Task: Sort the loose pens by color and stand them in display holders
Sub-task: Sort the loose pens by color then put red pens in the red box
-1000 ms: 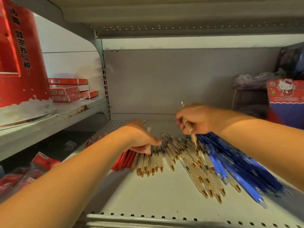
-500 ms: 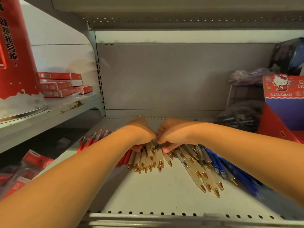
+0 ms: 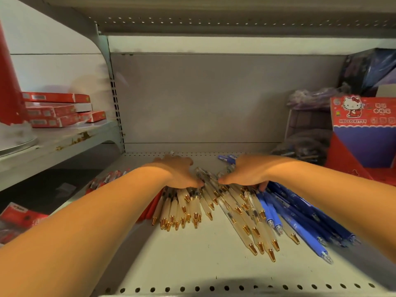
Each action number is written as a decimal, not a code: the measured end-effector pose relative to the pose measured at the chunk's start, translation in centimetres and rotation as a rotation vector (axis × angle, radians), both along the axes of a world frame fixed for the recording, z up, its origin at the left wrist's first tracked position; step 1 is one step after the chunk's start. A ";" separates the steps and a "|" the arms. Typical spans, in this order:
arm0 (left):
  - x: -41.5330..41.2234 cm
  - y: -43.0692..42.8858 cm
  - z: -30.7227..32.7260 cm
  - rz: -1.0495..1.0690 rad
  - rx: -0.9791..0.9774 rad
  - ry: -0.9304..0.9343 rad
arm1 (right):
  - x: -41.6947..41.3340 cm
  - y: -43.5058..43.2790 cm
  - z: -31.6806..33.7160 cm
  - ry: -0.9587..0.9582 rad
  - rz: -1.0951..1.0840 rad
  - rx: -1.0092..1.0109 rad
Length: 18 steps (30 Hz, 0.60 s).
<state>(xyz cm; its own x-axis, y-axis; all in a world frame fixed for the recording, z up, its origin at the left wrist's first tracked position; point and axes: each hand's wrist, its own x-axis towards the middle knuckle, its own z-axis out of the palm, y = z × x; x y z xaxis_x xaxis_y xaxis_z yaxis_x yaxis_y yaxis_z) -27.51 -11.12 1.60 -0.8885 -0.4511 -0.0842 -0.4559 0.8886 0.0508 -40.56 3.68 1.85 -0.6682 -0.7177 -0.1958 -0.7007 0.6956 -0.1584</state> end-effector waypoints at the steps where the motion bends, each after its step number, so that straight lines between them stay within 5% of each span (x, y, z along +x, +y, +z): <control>1: -0.1 0.1 -0.3 -0.030 0.033 -0.031 | 0.3 -0.2 0.0 0.042 0.027 0.001; 7: -0.7 0.2 -2.0 -0.062 0.105 -0.001 | -0.3 -2.0 -0.6 0.071 0.087 0.010; 11: -0.5 -0.3 -2.2 -0.086 0.141 0.013 | -3.7 -3.7 0.5 0.099 -0.084 -0.098; 18: -0.8 -0.7 -2.2 -0.127 0.205 0.071 | -4.8 -5.8 -0.3 -0.052 -0.124 -0.035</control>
